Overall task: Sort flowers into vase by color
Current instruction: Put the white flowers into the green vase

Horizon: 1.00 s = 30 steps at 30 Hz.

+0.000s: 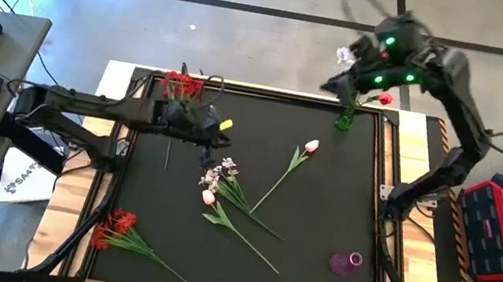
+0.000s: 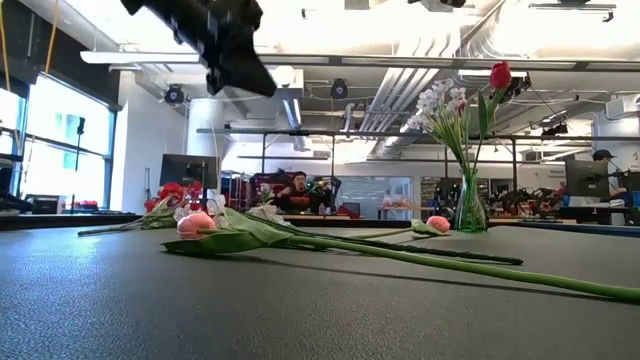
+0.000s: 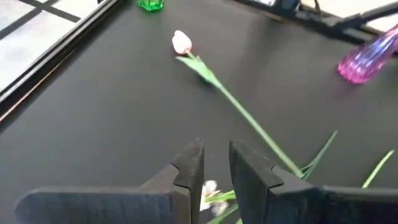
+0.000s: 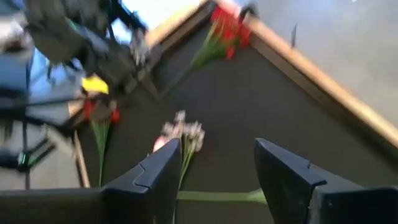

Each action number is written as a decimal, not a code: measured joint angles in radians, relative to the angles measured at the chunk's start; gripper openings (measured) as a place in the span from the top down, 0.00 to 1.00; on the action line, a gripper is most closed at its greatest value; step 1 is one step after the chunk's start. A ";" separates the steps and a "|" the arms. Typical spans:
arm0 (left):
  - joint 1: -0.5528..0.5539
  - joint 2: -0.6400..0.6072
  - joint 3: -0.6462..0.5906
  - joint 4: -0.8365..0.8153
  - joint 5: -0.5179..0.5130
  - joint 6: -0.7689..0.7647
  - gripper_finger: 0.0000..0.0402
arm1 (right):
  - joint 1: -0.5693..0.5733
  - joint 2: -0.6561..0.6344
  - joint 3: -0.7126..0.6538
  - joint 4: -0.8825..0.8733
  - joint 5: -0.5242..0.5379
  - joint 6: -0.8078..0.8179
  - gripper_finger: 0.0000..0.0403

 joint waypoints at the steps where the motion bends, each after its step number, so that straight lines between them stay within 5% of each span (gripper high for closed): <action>1: -0.028 0.000 0.006 0.002 -0.026 -0.029 0.84 | 0.027 0.012 0.000 -0.020 0.006 0.006 0.53; 8: -0.247 0.000 0.013 0.012 -0.201 -0.369 0.87 | 0.294 0.087 -0.001 -0.161 0.303 0.097 0.53; 14: -0.489 0.000 0.013 -0.006 -0.394 -0.668 0.91 | 0.516 0.141 -0.001 -0.102 0.508 0.165 0.53; 21: -0.748 0.000 0.013 -0.010 -0.623 -0.854 0.91 | 0.590 0.269 0.000 -0.027 0.490 0.173 0.53; 30: -0.843 0.000 0.013 0.029 -0.672 -0.886 0.91 | 0.624 0.510 0.000 0.086 0.367 0.144 0.53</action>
